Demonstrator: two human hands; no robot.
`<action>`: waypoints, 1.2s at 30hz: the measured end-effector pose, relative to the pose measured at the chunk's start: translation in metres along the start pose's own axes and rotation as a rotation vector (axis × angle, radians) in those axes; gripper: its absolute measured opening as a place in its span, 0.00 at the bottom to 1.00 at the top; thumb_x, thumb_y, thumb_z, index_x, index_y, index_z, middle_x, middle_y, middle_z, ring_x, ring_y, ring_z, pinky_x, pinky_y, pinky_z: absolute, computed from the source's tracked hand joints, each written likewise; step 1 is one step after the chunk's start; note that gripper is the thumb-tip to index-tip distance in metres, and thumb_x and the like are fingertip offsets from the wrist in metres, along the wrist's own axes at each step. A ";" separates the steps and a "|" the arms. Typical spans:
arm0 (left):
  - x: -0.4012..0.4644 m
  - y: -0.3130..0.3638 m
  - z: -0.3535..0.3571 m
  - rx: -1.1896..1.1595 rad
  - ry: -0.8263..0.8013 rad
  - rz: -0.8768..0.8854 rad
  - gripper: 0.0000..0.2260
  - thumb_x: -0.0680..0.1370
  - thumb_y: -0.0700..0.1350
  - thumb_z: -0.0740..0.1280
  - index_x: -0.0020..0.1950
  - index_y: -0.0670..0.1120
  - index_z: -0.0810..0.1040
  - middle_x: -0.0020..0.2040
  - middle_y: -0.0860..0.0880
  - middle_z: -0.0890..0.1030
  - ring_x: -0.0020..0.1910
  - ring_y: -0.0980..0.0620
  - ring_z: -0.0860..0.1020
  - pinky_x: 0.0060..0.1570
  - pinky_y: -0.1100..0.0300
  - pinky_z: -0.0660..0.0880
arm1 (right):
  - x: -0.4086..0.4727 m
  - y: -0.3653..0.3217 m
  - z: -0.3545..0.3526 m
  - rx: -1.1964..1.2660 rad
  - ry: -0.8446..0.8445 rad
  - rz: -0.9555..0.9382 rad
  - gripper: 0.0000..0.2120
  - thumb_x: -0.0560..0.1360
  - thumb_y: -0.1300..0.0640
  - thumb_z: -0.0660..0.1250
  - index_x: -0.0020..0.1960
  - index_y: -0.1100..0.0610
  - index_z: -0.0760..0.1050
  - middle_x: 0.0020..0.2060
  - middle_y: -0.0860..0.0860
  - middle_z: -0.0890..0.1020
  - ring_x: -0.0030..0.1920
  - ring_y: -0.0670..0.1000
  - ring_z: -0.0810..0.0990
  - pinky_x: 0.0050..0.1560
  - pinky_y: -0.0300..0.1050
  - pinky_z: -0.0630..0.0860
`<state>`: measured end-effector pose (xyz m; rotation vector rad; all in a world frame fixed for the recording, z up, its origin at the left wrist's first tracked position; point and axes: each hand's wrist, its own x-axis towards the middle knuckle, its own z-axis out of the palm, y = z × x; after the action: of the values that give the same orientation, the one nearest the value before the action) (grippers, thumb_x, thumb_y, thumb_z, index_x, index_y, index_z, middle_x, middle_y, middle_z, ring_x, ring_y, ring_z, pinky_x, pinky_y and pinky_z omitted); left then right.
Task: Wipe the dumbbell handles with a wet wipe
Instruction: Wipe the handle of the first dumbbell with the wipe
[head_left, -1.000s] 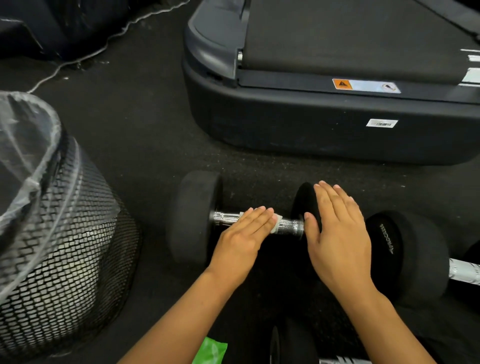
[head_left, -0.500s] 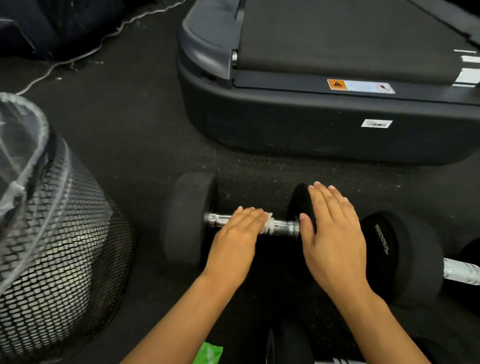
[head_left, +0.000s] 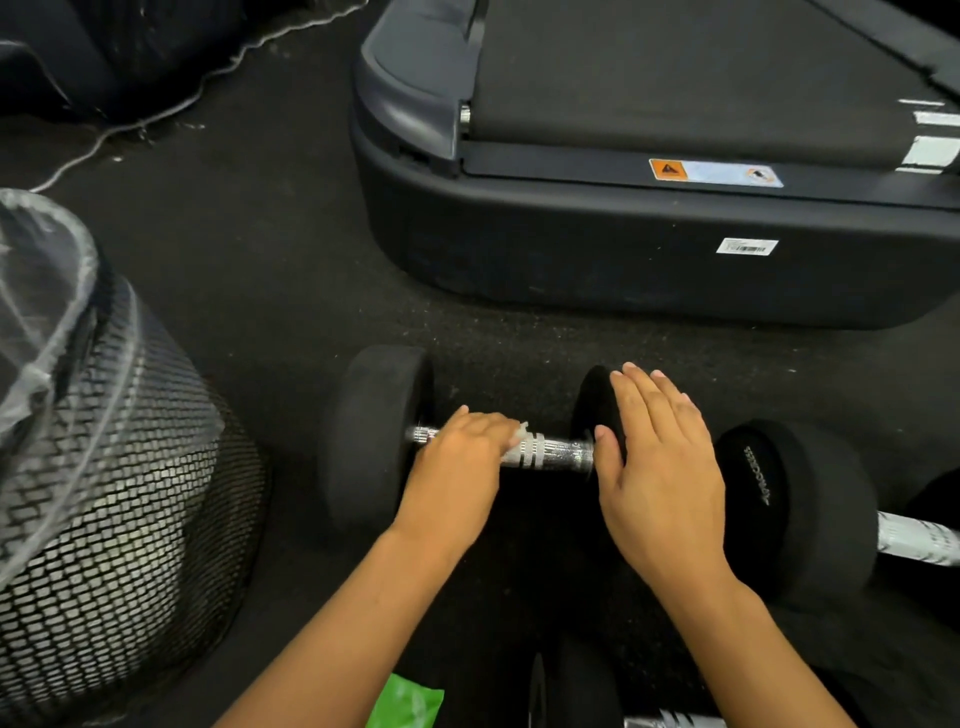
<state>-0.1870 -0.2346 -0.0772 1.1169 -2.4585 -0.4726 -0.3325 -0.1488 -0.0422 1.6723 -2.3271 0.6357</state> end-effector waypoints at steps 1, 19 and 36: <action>-0.002 0.005 0.003 -0.013 -0.003 0.012 0.14 0.72 0.33 0.68 0.56 0.44 0.80 0.51 0.48 0.82 0.53 0.51 0.79 0.67 0.59 0.61 | 0.000 0.000 0.000 -0.002 0.001 0.002 0.23 0.77 0.52 0.52 0.68 0.61 0.67 0.67 0.55 0.72 0.70 0.54 0.65 0.71 0.49 0.57; -0.001 0.005 0.000 0.008 0.054 0.005 0.11 0.79 0.47 0.57 0.52 0.46 0.78 0.47 0.50 0.81 0.50 0.53 0.78 0.66 0.64 0.59 | 0.000 -0.001 -0.003 -0.016 -0.021 0.005 0.24 0.76 0.51 0.52 0.68 0.60 0.67 0.67 0.55 0.71 0.70 0.54 0.65 0.71 0.49 0.56; -0.006 0.002 0.004 0.011 0.105 0.006 0.12 0.75 0.38 0.68 0.57 0.45 0.80 0.52 0.48 0.83 0.54 0.52 0.80 0.66 0.59 0.62 | 0.002 0.000 0.000 -0.017 -0.017 0.001 0.24 0.76 0.51 0.52 0.68 0.60 0.67 0.67 0.55 0.72 0.70 0.54 0.65 0.71 0.50 0.57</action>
<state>-0.1867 -0.2285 -0.0815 1.1100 -2.3753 -0.3889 -0.3330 -0.1507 -0.0416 1.6754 -2.3387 0.6020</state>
